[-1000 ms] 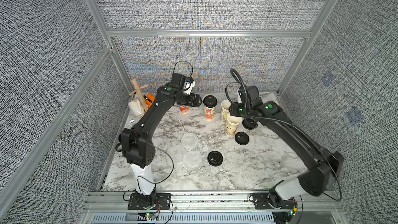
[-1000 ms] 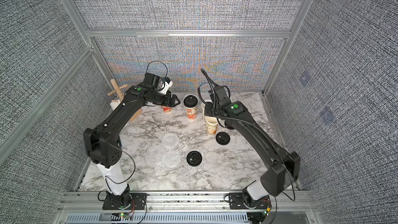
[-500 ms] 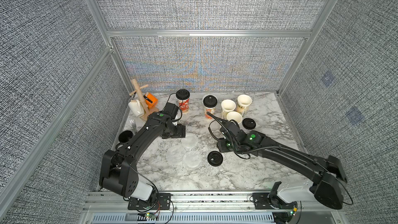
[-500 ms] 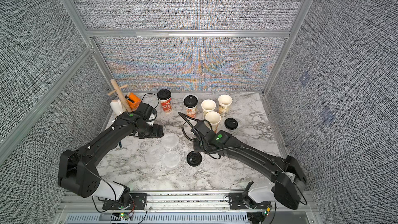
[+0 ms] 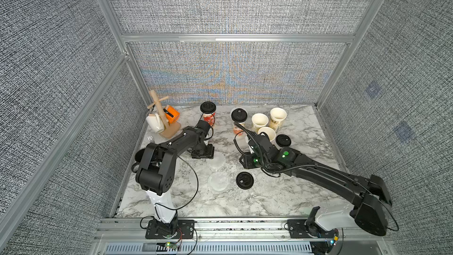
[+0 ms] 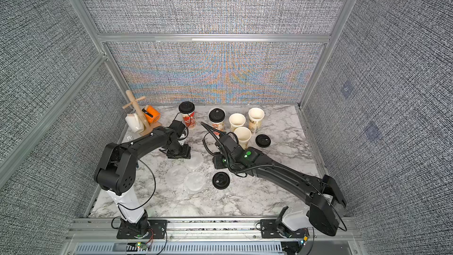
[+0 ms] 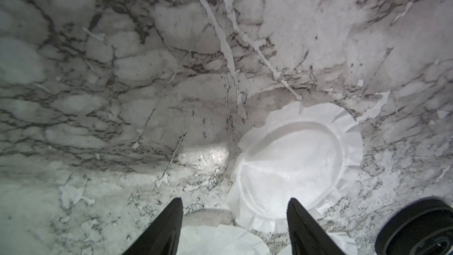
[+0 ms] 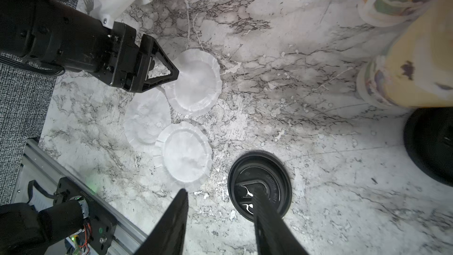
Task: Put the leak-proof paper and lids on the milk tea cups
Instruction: Pick up the leak-proof paper from the center of the board.
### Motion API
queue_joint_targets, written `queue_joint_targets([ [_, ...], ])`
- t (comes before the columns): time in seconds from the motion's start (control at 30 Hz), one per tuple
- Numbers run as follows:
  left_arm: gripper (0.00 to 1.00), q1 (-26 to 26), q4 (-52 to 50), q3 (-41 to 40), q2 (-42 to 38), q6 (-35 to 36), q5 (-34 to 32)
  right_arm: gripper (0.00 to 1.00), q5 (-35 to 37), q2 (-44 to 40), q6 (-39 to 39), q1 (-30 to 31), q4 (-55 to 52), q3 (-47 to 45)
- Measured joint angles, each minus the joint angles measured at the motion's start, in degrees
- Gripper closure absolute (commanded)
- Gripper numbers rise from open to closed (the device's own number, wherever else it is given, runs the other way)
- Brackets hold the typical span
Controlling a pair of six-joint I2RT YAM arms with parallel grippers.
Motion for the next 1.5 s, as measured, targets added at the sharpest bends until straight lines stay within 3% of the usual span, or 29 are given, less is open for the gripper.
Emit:
queue_joint_targets([
  [0.37, 0.51, 0.0, 2.6, -1.3, 2.9, 0.4, 0.0, 0.54, 1.9, -6.2, 0.6, -2.9, -2.2, -2.0],
  [0.57, 0.72, -0.1, 3.4, -1.4, 2.9, 0.4, 0.2, 0.55, 2.9, -9.0, 0.6, -4.3, -3.2, -2.9],
  [0.7, 0.76, -0.1, 3.5, -1.4, 3.0, 0.4, 0.3, 0.54, 3.2, -10.4, 0.6, -5.0, -4.0, -3.6],
  [0.9, 1.0, -0.5, 3.6, -1.6, 3.1, 0.2, 0.2, 0.54, 3.9, -12.5, 0.6, -5.8, -4.5, -4.1],
  [1.2, 1.0, -1.2, 2.5, 0.0, -0.3, -0.3, 0.1, 0.54, 4.3, -15.7, 0.6, -9.3, -5.2, -4.1],
  [1.5, 1.0, -3.6, -3.0, 5.3, -10.6, -1.5, 1.7, 0.55, -0.1, -18.6, -3.1, -23.3, -4.5, -3.2],
])
